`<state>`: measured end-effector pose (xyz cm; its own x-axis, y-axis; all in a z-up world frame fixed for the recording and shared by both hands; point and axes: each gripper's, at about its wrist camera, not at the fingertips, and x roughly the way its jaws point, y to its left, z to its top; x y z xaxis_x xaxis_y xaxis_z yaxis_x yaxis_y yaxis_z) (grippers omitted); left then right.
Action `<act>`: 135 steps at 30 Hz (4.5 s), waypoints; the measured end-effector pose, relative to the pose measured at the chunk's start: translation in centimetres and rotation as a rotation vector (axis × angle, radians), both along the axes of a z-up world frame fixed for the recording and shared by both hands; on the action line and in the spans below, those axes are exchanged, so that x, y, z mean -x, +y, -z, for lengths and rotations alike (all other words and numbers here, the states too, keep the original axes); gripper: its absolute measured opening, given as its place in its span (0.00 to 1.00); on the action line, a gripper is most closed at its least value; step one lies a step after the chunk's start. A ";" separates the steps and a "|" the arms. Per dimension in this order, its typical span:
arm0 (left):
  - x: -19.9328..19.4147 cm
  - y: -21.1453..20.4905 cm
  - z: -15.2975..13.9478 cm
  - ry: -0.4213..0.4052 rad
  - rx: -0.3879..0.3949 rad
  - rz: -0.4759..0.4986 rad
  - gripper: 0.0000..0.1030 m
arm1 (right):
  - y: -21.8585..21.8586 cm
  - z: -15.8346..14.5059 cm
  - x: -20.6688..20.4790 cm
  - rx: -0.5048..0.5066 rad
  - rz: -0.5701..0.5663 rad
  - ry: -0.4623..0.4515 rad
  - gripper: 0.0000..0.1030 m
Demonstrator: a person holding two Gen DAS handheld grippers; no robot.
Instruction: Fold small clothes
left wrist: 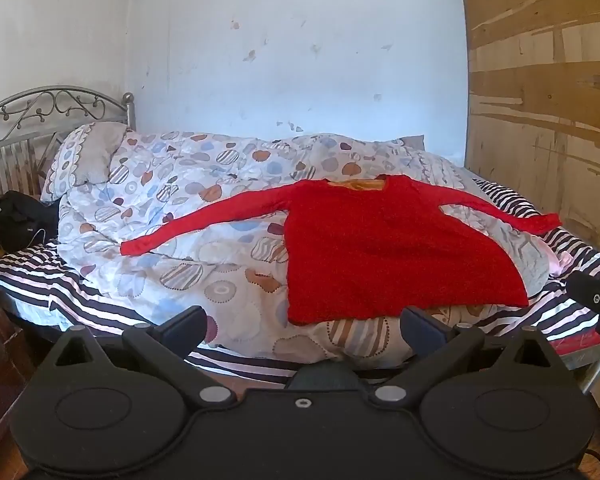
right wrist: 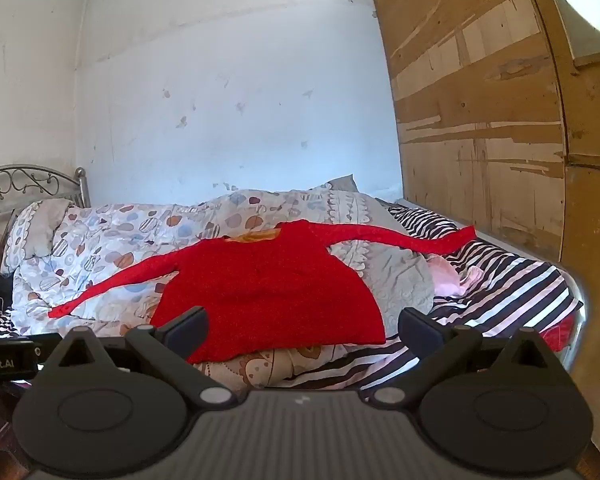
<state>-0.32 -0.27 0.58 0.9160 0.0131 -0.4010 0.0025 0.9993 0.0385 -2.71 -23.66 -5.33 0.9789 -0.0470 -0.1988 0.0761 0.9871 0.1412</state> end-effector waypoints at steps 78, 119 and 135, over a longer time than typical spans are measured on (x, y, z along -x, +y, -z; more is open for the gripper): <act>-0.1 -0.7 0.8 0.026 -0.003 0.015 0.99 | -0.8 -0.3 -0.2 -0.008 -0.004 0.006 1.00; -46.1 -9.4 2.3 0.185 -0.047 0.083 1.00 | -30.2 4.2 -40.3 -0.358 0.247 0.162 0.86; -56.0 -8.0 8.1 0.254 0.001 0.131 1.00 | -38.2 6.3 -52.4 -0.287 0.587 0.293 0.10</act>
<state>55.65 -8.23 -7.55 0.7799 -0.0997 -0.6179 0.1412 0.9898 0.0186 49.71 -61.91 -11.63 0.7125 -0.4565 -0.5329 0.6581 0.6982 0.2818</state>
